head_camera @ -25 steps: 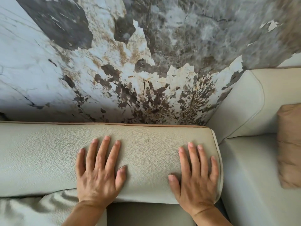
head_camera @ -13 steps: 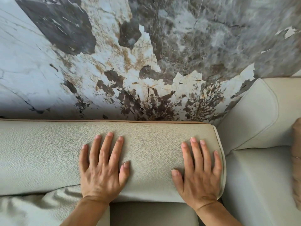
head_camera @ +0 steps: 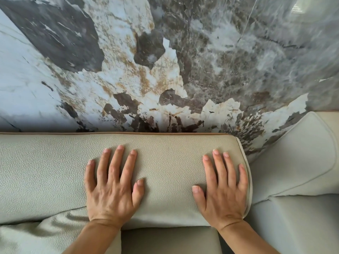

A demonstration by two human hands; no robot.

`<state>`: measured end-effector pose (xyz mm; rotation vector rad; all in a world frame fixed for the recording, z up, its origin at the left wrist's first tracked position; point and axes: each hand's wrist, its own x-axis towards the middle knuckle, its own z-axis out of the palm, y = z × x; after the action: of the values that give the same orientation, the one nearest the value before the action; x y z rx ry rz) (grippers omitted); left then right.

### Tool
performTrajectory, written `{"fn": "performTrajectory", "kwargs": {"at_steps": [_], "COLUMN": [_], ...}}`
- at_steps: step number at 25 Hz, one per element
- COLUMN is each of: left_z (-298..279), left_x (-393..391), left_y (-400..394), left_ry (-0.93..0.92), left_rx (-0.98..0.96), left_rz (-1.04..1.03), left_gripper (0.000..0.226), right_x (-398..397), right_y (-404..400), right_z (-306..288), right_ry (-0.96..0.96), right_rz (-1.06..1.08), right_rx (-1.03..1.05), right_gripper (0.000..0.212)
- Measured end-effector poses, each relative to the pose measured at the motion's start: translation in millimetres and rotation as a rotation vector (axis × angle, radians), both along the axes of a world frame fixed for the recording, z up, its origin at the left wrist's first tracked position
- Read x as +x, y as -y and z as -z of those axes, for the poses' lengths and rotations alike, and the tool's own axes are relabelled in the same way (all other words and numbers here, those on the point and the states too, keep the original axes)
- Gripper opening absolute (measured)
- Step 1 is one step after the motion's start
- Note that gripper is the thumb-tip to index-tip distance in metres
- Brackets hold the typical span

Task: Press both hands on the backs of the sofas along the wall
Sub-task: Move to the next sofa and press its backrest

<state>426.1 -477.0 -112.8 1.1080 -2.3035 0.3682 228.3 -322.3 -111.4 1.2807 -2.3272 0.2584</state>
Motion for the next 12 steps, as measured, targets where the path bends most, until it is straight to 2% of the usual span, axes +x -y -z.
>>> {"fn": "performTrajectory", "kwargs": {"at_steps": [12], "left_z": [1], "left_x": [-33], "left_y": [40], "left_ry": [-0.026], "left_rx": [-0.023], "left_rz": [-0.050], "left_gripper": [0.062], "right_x": [-41], "right_y": [52], "right_z": [4], "right_ry": [-0.015], "right_rz": [-0.044], "right_rx": [-0.019], "right_gripper": [0.069]}}
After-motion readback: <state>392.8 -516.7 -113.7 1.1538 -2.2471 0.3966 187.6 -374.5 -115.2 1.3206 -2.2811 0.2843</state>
